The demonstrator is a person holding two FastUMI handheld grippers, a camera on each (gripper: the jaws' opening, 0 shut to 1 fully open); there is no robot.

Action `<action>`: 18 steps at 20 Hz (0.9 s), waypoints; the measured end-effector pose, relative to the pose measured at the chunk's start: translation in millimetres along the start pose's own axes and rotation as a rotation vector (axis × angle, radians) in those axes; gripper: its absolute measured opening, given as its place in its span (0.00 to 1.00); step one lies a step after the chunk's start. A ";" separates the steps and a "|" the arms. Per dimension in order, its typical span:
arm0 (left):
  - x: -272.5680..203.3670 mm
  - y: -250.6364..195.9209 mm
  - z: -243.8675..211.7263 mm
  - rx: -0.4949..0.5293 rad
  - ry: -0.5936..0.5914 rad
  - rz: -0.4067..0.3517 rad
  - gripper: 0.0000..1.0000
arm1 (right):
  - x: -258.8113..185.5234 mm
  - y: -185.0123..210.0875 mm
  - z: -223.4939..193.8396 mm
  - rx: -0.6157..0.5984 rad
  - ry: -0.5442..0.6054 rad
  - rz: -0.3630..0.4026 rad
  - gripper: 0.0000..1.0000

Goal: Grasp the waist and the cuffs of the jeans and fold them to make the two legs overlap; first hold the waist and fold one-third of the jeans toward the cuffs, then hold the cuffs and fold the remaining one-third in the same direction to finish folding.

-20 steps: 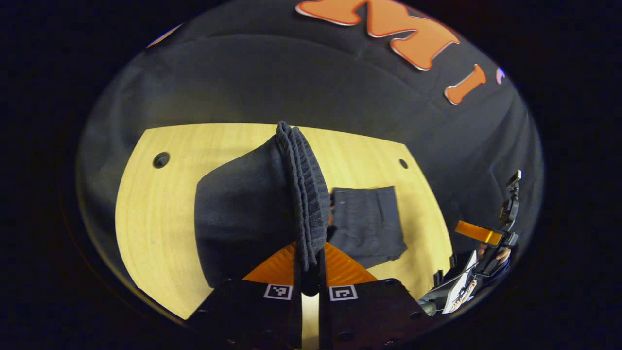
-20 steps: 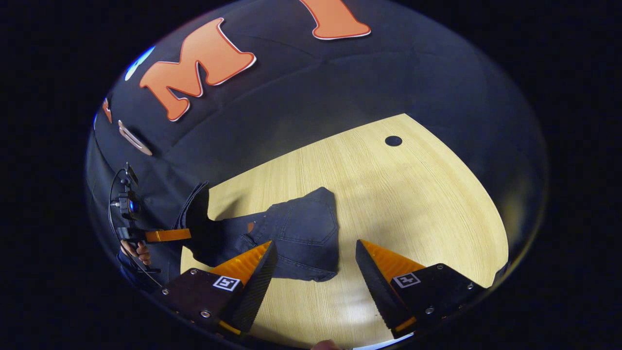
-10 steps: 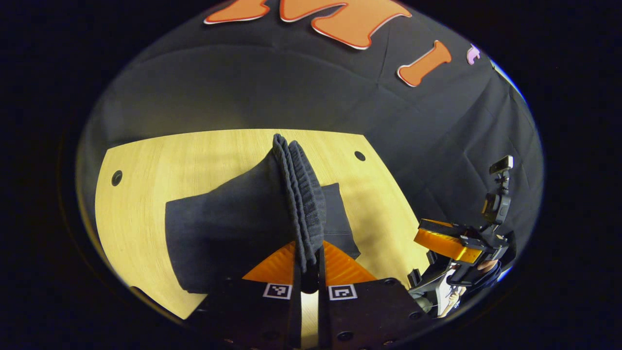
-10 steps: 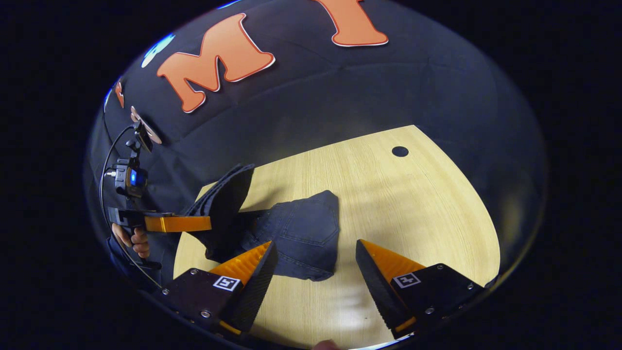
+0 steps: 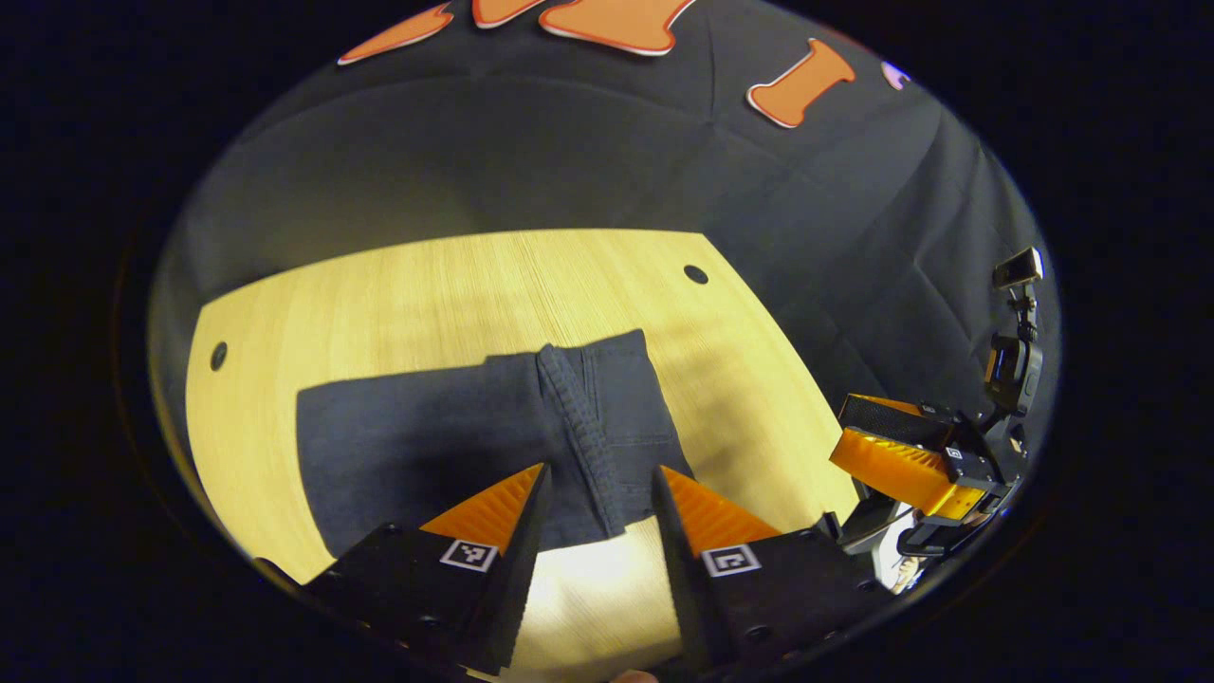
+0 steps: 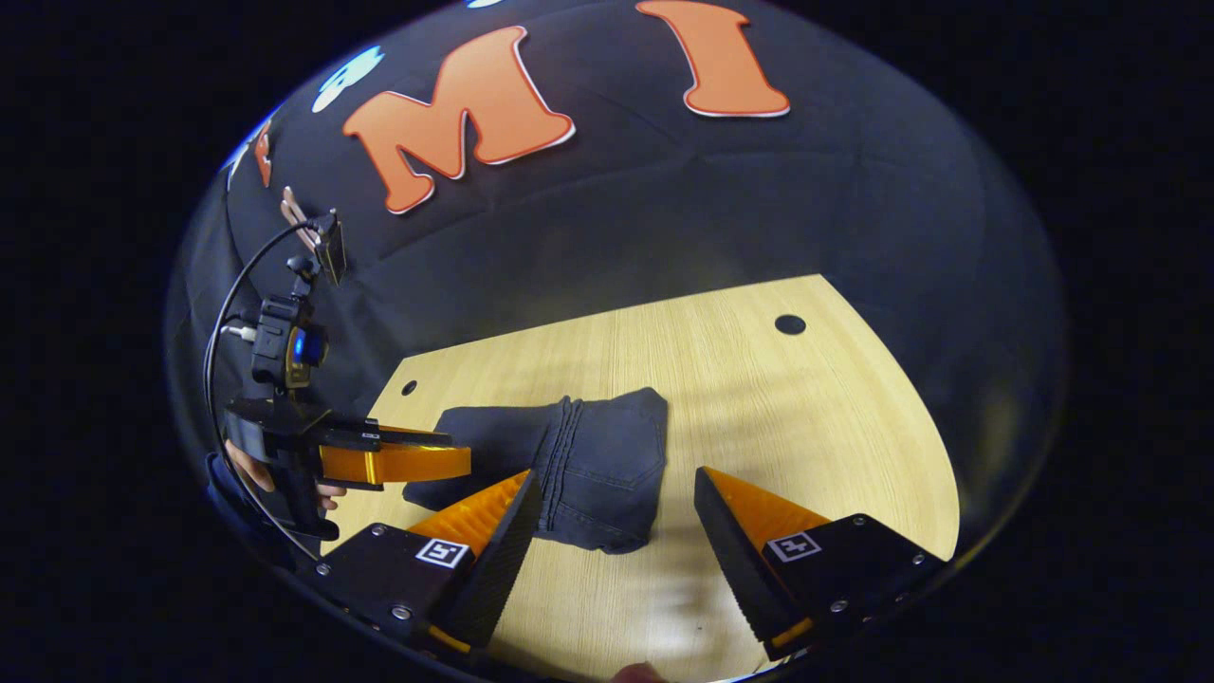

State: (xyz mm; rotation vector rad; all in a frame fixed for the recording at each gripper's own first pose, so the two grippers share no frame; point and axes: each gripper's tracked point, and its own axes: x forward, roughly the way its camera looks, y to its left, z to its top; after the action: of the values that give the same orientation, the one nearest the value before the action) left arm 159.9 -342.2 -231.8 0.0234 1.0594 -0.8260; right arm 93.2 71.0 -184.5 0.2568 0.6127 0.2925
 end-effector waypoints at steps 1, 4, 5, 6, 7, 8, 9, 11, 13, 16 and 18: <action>-6.8 3.4 5.6 0.025 -0.031 0.024 0.71 | -3.1 4.5 7.2 -0.021 -0.031 0.003 0.98; -38.3 5.3 21.7 0.061 -0.138 0.094 0.84 | -16.4 27.4 33.9 -0.080 -0.132 0.017 0.98; -55.2 3.1 30.1 0.066 -0.186 0.107 0.84 | -22.9 35.2 44.2 -0.103 -0.177 0.026 0.98; -75.1 2.6 38.3 0.067 -0.240 0.123 0.84 | -30.7 44.1 53.6 -0.129 -0.221 0.030 0.98; -91.0 3.1 46.6 0.070 -0.297 0.150 0.84 | -40.1 53.2 64.4 -0.157 -0.269 0.034 0.98; -107.0 5.5 52.5 0.075 -0.353 0.189 0.80 | -47.0 57.8 74.1 -0.182 -0.318 0.025 0.98; -120.9 10.2 58.6 0.079 -0.418 0.233 0.90 | -57.9 63.4 86.3 -0.218 -0.384 0.003 0.98; -151.0 12.8 62.9 0.059 -0.541 0.294 0.95 | -67.1 80.5 105.9 -0.308 -0.505 -0.030 0.98; -168.5 16.7 65.1 0.052 -0.622 0.359 0.95 | -73.6 101.1 118.8 -0.392 -0.584 -0.046 0.98; -195.9 22.1 64.6 0.040 -0.769 0.471 0.91 | -94.9 125.1 121.5 -0.450 -0.677 -0.017 0.97; -218.7 25.4 65.6 0.026 -0.879 0.510 0.95 | -99.4 135.9 120.7 -0.461 -0.704 0.011 0.98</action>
State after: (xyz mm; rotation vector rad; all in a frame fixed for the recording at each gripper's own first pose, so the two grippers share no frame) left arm 175.8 -221.3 -37.1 -0.0443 0.1845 -0.3098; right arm 61.5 144.9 6.4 -0.0891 -0.1582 0.3212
